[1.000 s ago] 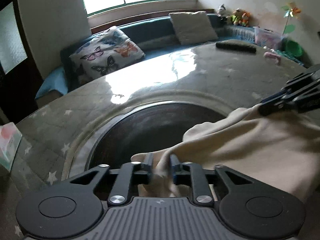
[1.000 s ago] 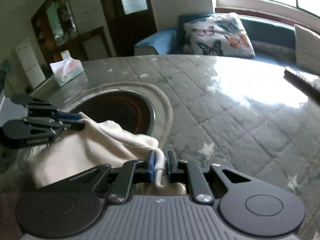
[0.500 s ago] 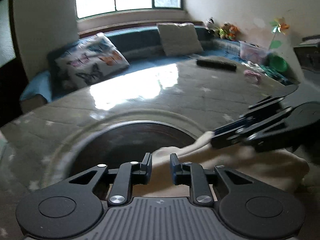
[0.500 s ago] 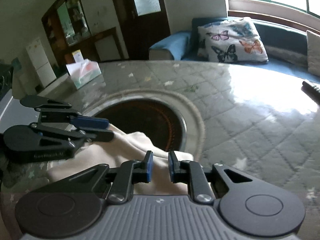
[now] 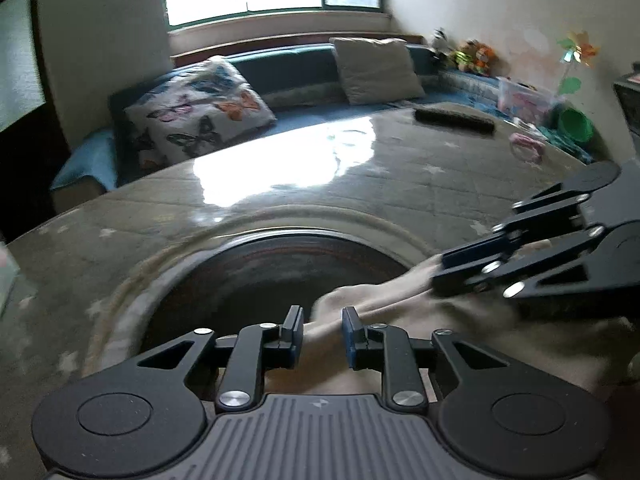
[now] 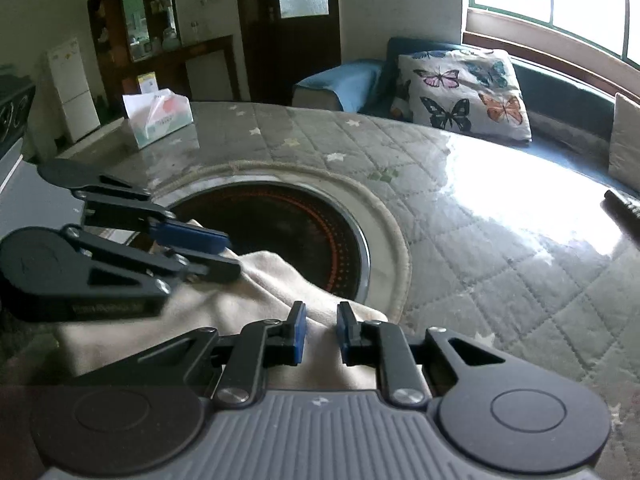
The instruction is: Fold clothes
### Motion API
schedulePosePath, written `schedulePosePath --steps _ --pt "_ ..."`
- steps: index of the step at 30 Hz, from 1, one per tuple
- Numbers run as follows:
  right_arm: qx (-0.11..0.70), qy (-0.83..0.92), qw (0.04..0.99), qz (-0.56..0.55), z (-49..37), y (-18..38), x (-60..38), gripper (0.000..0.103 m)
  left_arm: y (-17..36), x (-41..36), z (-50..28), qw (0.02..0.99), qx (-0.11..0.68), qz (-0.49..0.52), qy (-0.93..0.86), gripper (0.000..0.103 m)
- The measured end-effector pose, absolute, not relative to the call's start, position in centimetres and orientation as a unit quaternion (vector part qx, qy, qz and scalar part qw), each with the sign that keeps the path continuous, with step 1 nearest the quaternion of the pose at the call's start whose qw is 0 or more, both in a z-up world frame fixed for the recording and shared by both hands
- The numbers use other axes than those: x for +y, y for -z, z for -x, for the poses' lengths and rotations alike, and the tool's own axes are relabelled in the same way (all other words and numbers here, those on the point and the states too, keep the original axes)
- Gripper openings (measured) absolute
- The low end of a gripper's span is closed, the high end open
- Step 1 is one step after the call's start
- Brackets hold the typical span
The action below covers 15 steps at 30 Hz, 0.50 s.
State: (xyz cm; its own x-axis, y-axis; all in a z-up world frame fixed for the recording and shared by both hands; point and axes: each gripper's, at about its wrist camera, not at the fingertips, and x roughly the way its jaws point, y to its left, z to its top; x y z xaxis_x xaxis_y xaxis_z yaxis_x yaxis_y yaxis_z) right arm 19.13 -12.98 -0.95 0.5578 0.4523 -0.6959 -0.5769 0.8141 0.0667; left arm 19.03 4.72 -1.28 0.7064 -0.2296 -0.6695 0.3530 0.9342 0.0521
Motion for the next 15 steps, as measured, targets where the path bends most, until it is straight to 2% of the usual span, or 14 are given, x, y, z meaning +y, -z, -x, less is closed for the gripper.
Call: schedulePosePath --steps 2,5,6,15 --pt "0.361 -0.295 0.880 0.088 -18.6 0.2 -13.4 0.018 0.7 6.0 -17.9 0.925 0.344 -0.079 0.143 0.037" --pt "0.353 -0.307 0.879 0.096 -17.2 -0.7 -13.4 0.031 0.1 7.0 -15.6 0.929 0.338 -0.073 0.129 0.047" --pt "0.350 -0.315 0.877 0.101 -16.5 -0.8 -13.2 0.032 -0.1 7.3 -14.8 0.931 0.336 -0.072 0.125 0.052" --pt "0.325 -0.369 0.858 0.147 -11.8 -0.2 -10.1 0.041 0.5 8.3 -9.3 0.932 0.347 -0.031 0.104 0.051"
